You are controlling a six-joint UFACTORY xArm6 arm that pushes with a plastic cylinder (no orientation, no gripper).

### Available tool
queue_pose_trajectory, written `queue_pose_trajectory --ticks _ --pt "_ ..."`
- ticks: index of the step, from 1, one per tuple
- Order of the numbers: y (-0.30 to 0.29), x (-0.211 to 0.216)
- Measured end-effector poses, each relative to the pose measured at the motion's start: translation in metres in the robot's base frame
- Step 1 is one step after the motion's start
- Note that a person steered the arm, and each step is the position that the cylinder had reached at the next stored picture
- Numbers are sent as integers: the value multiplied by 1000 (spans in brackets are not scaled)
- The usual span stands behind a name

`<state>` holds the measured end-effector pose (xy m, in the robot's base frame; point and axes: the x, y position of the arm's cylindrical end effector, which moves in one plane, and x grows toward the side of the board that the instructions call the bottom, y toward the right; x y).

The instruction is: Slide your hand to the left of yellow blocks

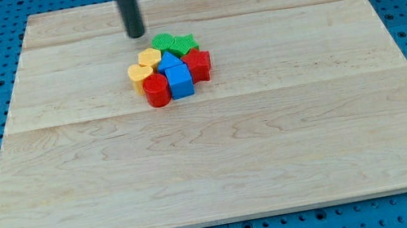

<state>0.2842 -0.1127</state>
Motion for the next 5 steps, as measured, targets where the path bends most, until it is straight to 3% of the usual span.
queue_pose_trajectory --ticks 1,5 --pt "-13 28" --pt "-34 30"
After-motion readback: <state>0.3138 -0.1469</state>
